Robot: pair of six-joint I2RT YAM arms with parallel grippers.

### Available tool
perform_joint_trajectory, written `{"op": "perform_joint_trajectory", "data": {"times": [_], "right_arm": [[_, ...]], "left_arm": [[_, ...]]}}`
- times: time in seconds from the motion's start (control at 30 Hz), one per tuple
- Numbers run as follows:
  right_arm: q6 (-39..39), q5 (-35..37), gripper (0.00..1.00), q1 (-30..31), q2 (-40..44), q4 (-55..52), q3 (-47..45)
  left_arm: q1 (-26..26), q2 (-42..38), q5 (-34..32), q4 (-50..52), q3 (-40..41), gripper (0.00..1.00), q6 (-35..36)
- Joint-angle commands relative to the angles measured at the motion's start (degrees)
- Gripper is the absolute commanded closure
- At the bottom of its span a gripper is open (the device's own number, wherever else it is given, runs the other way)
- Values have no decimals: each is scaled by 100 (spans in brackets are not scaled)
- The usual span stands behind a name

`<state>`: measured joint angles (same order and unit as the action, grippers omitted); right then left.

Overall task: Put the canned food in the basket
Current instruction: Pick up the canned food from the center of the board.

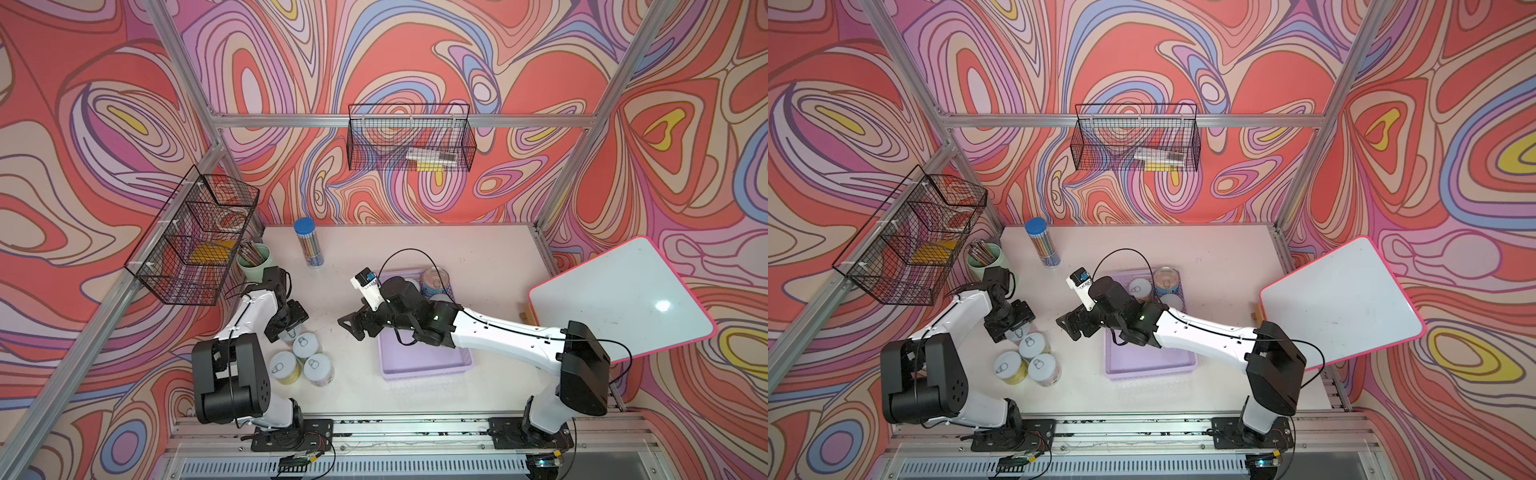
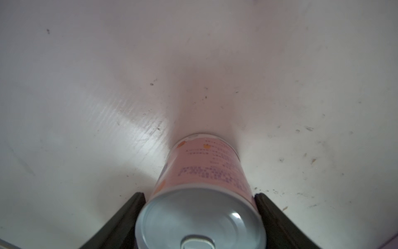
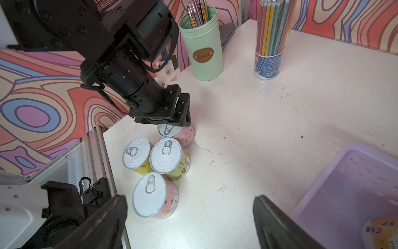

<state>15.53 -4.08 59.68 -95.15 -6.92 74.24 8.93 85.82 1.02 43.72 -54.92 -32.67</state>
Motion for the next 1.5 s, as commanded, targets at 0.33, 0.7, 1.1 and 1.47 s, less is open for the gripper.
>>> {"op": "perform_joint_trajectory", "data": {"times": [0.33,0.7,1.1,1.47], "right_arm": [[45,246,7,26,117,-82,-166],[-27,448,7,-54,337,-205,-212],[94,212,7,-609,984,-167,-526],[182,235,7,-796,1483,-183,-878]], "left_arm": [[-901,708,209,60,-666,23,390],[-1483,521,-131,726,-1472,24,586],[-2202,173,-268,1306,-2399,25,559],[-2927,215,-263,1521,-3089,26,507]]}}
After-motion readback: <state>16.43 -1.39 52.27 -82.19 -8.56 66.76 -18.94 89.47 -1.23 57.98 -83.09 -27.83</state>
